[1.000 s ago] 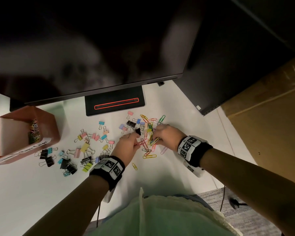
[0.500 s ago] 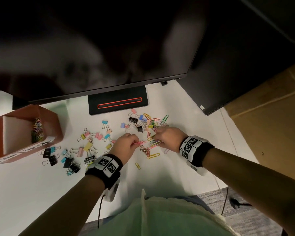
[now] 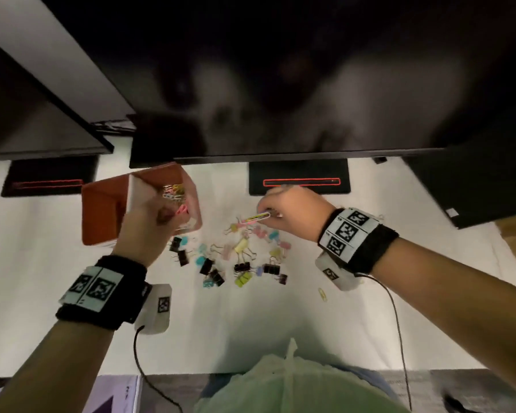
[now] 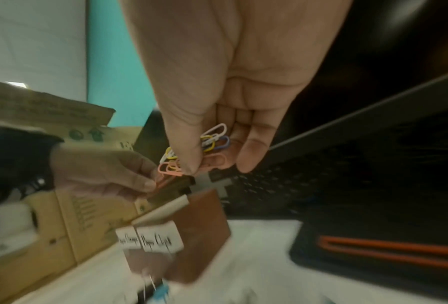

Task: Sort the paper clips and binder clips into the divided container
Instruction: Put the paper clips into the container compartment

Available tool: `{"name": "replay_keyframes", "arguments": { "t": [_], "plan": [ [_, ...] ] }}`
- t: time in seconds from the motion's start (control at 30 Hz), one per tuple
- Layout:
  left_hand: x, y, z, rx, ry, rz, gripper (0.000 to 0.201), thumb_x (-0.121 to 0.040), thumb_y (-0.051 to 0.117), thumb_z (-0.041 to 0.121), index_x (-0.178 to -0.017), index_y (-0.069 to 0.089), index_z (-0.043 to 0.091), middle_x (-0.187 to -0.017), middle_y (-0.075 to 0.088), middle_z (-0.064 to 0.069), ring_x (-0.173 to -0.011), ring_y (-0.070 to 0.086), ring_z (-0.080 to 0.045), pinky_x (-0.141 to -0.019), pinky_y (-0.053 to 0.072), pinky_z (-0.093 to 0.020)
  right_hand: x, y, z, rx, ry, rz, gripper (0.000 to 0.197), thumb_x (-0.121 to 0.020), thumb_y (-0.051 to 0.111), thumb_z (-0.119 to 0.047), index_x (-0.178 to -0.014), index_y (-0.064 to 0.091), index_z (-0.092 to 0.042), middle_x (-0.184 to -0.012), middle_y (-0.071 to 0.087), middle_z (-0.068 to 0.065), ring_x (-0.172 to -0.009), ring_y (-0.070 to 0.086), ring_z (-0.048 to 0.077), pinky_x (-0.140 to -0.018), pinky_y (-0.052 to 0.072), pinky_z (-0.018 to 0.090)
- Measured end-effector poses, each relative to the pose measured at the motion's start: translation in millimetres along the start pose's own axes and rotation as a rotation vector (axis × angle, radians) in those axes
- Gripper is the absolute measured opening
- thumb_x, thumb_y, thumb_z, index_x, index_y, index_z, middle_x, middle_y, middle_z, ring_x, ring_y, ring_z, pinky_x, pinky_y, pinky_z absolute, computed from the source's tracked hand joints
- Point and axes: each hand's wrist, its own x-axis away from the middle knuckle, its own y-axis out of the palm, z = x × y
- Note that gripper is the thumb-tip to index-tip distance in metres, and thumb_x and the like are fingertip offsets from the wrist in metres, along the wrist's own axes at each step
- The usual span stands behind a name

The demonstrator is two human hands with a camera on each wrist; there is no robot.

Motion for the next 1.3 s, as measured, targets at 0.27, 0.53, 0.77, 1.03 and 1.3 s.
{"name": "replay_keyframes", "arguments": {
  "t": [0.27,0.53,0.77,1.03,1.3],
  "plan": [
    [-35,-29,-52,0.040,-0.188,-0.107,0.030,-0.078,0.071,0.021,-0.102,0.065,0.005,-0.102,0.067,-0.008,-0.094,0.060,-0.022,-0.091,0.046,-0.033,-151,27,-103,-0.063,0.135,0.012,0.021,-0.085,0.062,-0.027,-0.103,0.063,-0.015,-0.105,0.066,0.008,-0.097,0.063,0.027,-0.080,0.050,0.033],
    [-4,-29,-41,0.209,0.110,-0.030,0.032,-0.084,0.063,0.013,-0.116,0.059,0.013,-0.114,0.062,-0.002,-0.098,0.060,-0.009,-0.089,0.049,-0.024,-122,43,-87,-0.219,0.047,0.086,0.033,-0.087,0.060,-0.027,-0.119,0.055,-0.019,-0.106,0.066,0.004,-0.090,0.063,0.017,-0.084,0.052,0.031],
    [19,42,19,0.196,0.429,-0.302,0.034,-0.083,0.065,0.020,-0.116,0.056,0.024,-0.106,0.052,0.008,-0.090,0.053,-0.004,-0.078,0.046,-0.018,19,37,19,-0.029,0.228,0.064,0.027,-0.086,0.063,-0.024,-0.112,0.062,-0.022,-0.108,0.058,-0.001,-0.083,0.048,0.007,-0.080,0.046,0.025],
    [43,143,88,-0.020,0.553,-0.632,0.046,-0.080,0.067,0.022,-0.121,0.049,0.028,-0.121,0.044,0.005,-0.108,0.047,-0.013,-0.097,0.042,-0.031,151,50,103,0.000,0.550,-0.165,0.038,-0.076,0.071,-0.025,-0.113,0.060,-0.027,-0.130,0.047,0.001,-0.114,0.052,0.024,-0.099,0.045,0.034],
    [58,204,119,-0.292,0.647,-0.646,0.077,-0.072,0.073,0.027,-0.138,0.032,0.025,-0.133,0.033,0.000,-0.120,0.035,-0.019,-0.105,0.035,-0.033,181,73,133,-0.182,0.451,-0.123,0.036,-0.078,0.067,-0.011,-0.113,0.061,-0.017,-0.116,0.052,0.005,-0.103,0.055,0.021,-0.097,0.043,0.030]
  ]
}}
